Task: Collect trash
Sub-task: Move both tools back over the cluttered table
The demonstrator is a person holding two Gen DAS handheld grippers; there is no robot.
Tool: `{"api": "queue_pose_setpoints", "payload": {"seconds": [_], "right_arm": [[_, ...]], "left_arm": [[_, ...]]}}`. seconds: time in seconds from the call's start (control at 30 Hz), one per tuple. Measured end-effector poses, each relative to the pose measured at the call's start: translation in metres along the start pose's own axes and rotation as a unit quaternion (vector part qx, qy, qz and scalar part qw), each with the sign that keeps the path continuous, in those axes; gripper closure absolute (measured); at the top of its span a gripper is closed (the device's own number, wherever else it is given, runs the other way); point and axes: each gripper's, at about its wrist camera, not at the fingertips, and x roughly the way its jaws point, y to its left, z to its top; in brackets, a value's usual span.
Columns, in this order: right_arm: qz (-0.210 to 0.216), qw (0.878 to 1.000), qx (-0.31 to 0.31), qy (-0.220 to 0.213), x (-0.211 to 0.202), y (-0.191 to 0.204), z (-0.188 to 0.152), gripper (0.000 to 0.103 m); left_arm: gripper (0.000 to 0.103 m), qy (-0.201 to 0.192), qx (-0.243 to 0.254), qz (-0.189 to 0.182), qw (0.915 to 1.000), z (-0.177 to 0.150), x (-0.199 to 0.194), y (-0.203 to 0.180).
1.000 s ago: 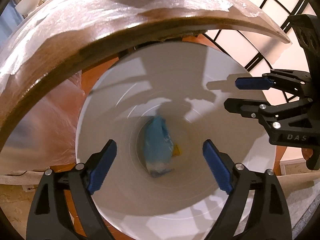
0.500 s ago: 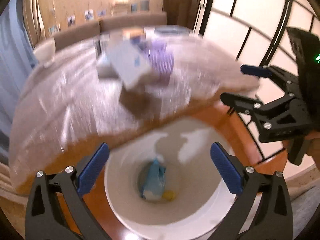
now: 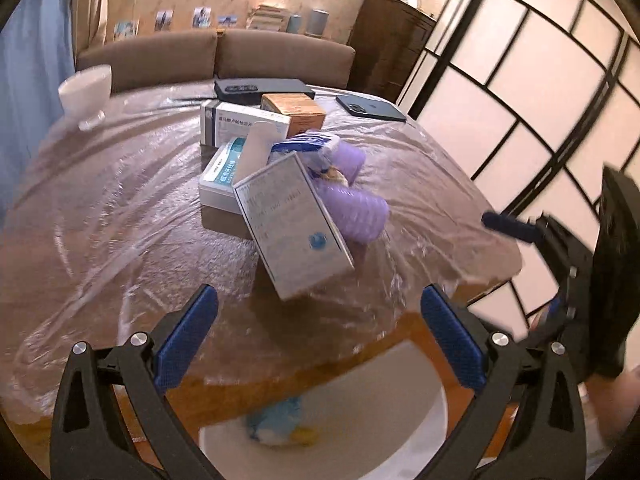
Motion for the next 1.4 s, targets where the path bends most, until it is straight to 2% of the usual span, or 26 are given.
{"api": "queue_pose_setpoints", "payload": {"seconds": [0.4, 0.47, 0.53, 0.67, 0.73, 0.87, 1.17, 1.4], "right_arm": [[0.035, 0.999, -0.007, 0.031, 0.051, 0.001, 0.017, 0.007], [0.048, 0.998, -0.001, 0.038, 0.058, -0.001, 0.019, 0.014], [0.062, 0.997, 0.007, 0.045, 0.066, -0.002, 0.021, 0.016], [0.075, 0.996, 0.014, 0.048, 0.073, -0.003, 0.025, 0.019], [0.079, 0.996, 0.013, 0.046, 0.076, -0.002, 0.028, 0.02], [0.084, 0.995, 0.008, 0.048, 0.08, -0.001, 0.032, 0.02], [0.097, 0.994, 0.002, 0.052, 0.085, 0.005, 0.037, 0.02], [0.1, 0.994, 0.003, 0.051, 0.085, 0.009, 0.039, 0.02]], "left_arm": [[0.001, 0.02, -0.036, -0.016, 0.999, 0.028, 0.039, 0.018], [0.001, 0.021, -0.042, -0.019, 0.9987, 0.03, 0.041, 0.021], [0.002, 0.023, -0.044, -0.021, 0.9985, 0.031, 0.042, 0.025], [0.012, 0.033, -0.045, -0.031, 0.998, 0.03, 0.044, 0.031], [0.02, 0.038, -0.045, -0.036, 0.9976, 0.029, 0.044, 0.034], [0.022, 0.039, -0.049, -0.043, 0.9971, 0.026, 0.041, 0.04], [0.022, 0.026, -0.067, -0.013, 0.9974, 0.019, 0.02, 0.072], [0.022, 0.018, -0.105, 0.008, 0.9943, 0.013, 0.006, 0.103]]}}
